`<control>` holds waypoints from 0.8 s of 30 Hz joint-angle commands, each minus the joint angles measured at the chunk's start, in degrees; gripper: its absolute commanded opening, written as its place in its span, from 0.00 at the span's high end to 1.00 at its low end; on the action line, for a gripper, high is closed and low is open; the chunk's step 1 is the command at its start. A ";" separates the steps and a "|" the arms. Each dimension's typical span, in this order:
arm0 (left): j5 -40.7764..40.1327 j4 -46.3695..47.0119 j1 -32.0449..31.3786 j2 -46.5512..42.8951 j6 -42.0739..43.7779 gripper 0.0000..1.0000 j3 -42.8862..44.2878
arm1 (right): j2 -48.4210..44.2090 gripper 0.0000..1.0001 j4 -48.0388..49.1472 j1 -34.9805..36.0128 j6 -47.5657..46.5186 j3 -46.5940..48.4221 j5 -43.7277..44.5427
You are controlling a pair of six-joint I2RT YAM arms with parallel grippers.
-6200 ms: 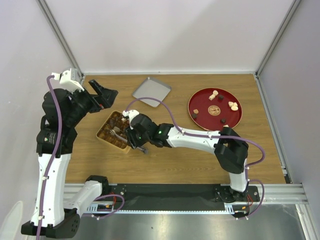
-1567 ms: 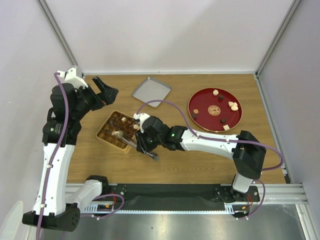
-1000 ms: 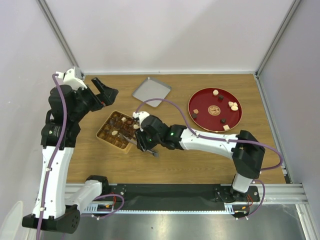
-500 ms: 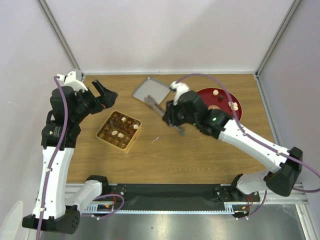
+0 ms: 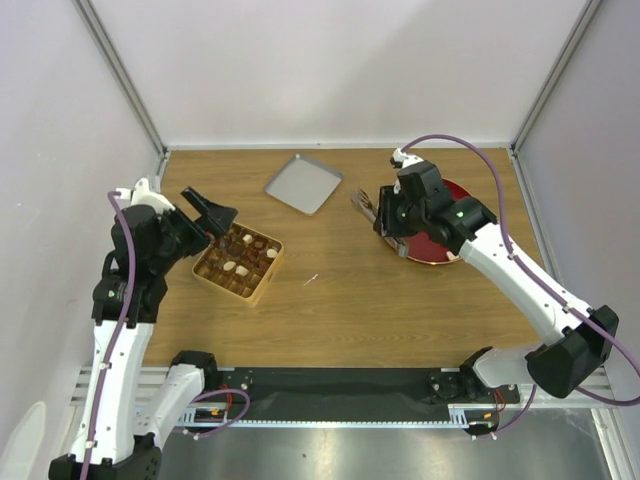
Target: Pack the chocolate
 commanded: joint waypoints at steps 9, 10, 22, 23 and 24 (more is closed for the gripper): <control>11.06 -0.13 0.29 7.82 -0.24 0.00 5.68 | -2.00 0.61 -0.92 -6.33 2.83 1.18 -0.28; 10.71 -1.96 0.29 9.91 1.15 0.00 6.92 | -1.91 0.61 -0.49 -7.98 3.17 0.82 -2.19; 8.42 -5.41 0.38 16.79 0.47 0.00 11.68 | 0.11 0.61 -3.73 -11.95 1.33 -0.58 -5.55; 8.60 -5.32 0.38 17.05 0.29 0.00 11.42 | 0.11 0.61 -3.91 -12.22 1.25 -1.11 -5.55; 8.60 -4.97 0.38 17.23 0.12 0.00 10.72 | 0.11 0.62 -3.82 -12.92 0.98 -1.90 -5.55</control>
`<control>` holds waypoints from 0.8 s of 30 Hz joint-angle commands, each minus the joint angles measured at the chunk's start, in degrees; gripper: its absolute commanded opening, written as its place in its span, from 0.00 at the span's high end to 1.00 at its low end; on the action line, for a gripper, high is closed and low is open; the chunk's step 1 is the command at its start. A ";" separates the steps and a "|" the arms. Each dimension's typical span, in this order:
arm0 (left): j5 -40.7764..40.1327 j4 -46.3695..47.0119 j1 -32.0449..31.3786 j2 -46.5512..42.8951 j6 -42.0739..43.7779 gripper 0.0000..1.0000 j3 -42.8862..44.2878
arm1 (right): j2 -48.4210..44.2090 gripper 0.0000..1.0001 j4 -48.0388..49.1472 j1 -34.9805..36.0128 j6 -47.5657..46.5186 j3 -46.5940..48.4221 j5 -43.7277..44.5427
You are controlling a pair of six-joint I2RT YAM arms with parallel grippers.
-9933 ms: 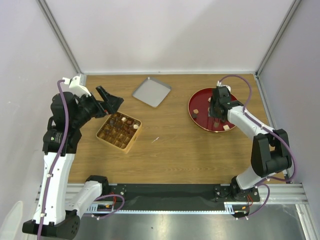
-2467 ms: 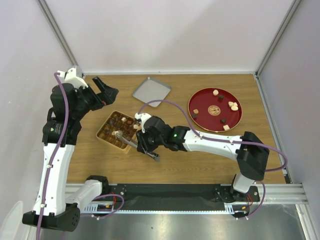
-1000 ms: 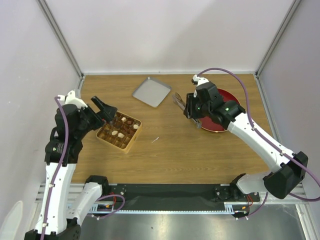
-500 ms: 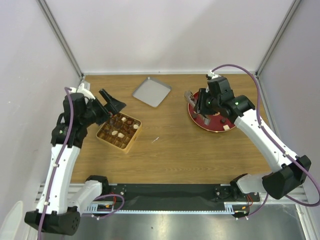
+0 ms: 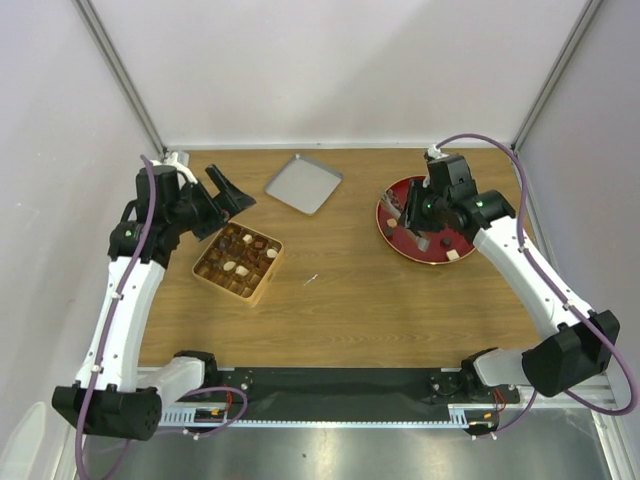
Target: Pack the chocolate
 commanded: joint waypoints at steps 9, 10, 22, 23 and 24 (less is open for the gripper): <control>-0.23 0.94 0.38 3.50 -0.70 0.00 0.83 | 2.37 0.61 2.42 -2.50 -3.60 -6.76 -3.31; -0.32 0.86 0.38 4.37 -0.70 0.00 1.01 | 2.63 0.61 3.21 -2.50 -3.60 -6.94 -3.31; 1.34 2.52 0.38 8.16 -1.84 0.00 2.59 | 6.58 0.61 9.28 -2.59 -2.90 -9.58 -0.58; 1.52 2.52 0.38 8.42 -1.84 0.00 2.76 | 7.20 0.61 9.11 -2.59 -2.81 -9.23 -0.85; 1.35 2.44 0.38 8.51 -1.84 0.00 2.85 | 7.55 0.61 8.93 -2.50 -2.64 -9.05 -0.85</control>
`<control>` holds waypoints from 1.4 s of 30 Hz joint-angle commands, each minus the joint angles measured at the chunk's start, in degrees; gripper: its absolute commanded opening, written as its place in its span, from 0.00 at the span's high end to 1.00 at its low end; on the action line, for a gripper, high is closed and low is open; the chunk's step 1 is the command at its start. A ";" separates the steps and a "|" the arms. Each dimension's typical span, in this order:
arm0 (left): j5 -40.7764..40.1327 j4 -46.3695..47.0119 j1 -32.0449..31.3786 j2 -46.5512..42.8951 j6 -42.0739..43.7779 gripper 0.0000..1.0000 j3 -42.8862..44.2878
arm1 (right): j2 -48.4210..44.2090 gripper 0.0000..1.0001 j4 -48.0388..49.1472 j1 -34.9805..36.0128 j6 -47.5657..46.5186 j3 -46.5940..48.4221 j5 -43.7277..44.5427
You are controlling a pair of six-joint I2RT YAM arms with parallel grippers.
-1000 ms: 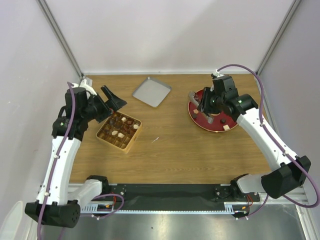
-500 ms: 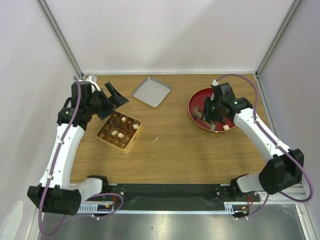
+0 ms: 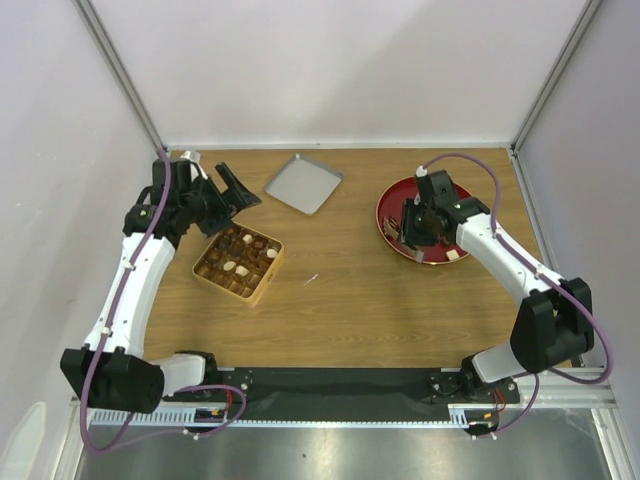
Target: Pack the chocolate
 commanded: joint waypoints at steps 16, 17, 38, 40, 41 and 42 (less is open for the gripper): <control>2.78 3.05 0.38 1.02 -2.35 0.00 2.55 | -0.76 0.59 -2.57 -0.23 -1.20 1.47 6.02; 3.04 3.14 0.38 1.10 -2.44 0.00 2.72 | -0.93 0.59 -2.57 -0.23 -1.37 1.47 5.84; 5.06 4.72 0.38 2.77 -4.20 0.00 2.63 | -1.90 0.55 -0.46 -0.23 0.30 -1.43 4.17; 5.06 4.72 0.38 2.95 -4.28 0.00 2.81 | -1.73 0.55 0.06 -0.23 0.30 -1.70 4.26; 5.24 4.64 0.38 3.12 -4.37 0.00 2.90 | -1.64 0.55 0.24 -0.23 0.30 -1.70 4.43; 5.24 4.64 0.38 3.13 -4.46 0.00 2.90 | -0.94 0.55 0.33 -0.14 0.30 -1.35 4.61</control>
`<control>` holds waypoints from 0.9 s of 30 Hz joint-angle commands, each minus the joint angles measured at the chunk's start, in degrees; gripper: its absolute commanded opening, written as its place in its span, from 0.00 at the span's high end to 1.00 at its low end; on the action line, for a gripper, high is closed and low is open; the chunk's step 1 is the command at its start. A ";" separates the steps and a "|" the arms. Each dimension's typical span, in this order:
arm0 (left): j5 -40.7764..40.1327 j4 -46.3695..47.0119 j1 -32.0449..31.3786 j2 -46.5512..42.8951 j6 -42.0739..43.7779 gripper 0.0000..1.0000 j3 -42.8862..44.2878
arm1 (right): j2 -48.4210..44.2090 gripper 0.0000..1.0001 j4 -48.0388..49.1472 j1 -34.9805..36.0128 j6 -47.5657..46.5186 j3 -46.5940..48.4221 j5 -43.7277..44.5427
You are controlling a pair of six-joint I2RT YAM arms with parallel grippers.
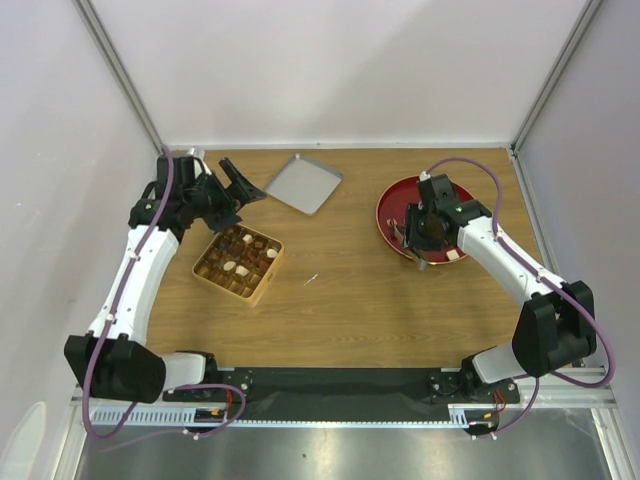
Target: Pack the chocolate
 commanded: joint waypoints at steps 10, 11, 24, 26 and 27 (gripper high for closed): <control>1.44 1.71 0.38 0.79 -1.53 0.00 2.94 | 1.92 0.57 0.60 -0.25 -0.03 2.45 4.11; 1.35 1.62 0.38 0.79 -1.53 0.00 3.21 | 2.18 0.57 0.26 -0.34 0.06 2.62 4.19; -0.23 -3.21 0.38 2.81 -2.50 0.00 9.09 | 1.30 0.86 -7.74 -0.16 -1.17 18.42 4.20; -0.67 -4.62 0.38 3.16 -2.50 0.00 11.03 | 1.13 0.86 -8.97 0.27 -1.17 20.02 0.78; -1.02 -5.58 0.38 3.34 -2.58 0.00 11.82 | 0.61 0.86 -8.63 0.71 -1.61 20.46 -0.54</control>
